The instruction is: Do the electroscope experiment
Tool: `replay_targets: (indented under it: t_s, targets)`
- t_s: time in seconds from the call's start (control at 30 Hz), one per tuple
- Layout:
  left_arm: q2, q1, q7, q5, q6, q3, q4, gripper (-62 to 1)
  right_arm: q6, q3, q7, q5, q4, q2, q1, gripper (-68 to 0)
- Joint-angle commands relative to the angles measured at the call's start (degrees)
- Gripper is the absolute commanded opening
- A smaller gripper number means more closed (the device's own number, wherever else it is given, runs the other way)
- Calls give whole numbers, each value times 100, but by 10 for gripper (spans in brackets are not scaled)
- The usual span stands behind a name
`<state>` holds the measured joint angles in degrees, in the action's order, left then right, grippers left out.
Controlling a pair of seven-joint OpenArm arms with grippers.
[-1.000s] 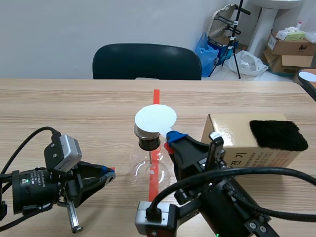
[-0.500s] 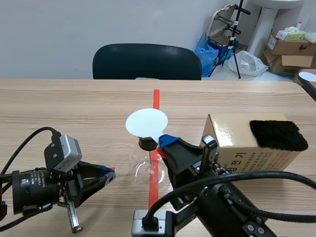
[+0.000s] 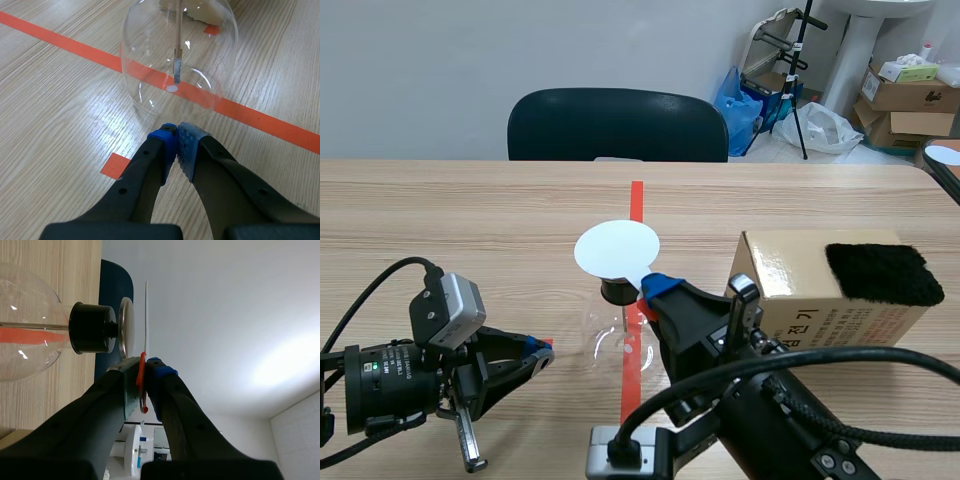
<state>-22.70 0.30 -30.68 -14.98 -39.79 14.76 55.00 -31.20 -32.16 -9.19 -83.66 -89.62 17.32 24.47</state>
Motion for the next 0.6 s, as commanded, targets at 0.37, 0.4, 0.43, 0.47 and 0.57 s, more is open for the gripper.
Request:
replay_targets:
  t_s: [0.37,0.4,0.43,0.47,0.57]
  targets:
    - [11,-46,-105,74,-9,-20,125,-577,-66,22,597,-4,-52,46,-81,-665]
    - [11,-46,-105,74,-9,-20,125,-577,-66,22,734,-4,-52,46,-81,-665]
    - [11,-46,-105,74,-9,-20,125,-577,-66,22,874,-4,-52,46,-81,-665]
    - [11,-46,-105,74,-9,-20,125,-577,-66,22,1029,-4,-52,46,-81,-665]
    - [11,-46,-105,74,-9,-20,125,-577,-66,22,1556,-4,-52,46,-81,-665]
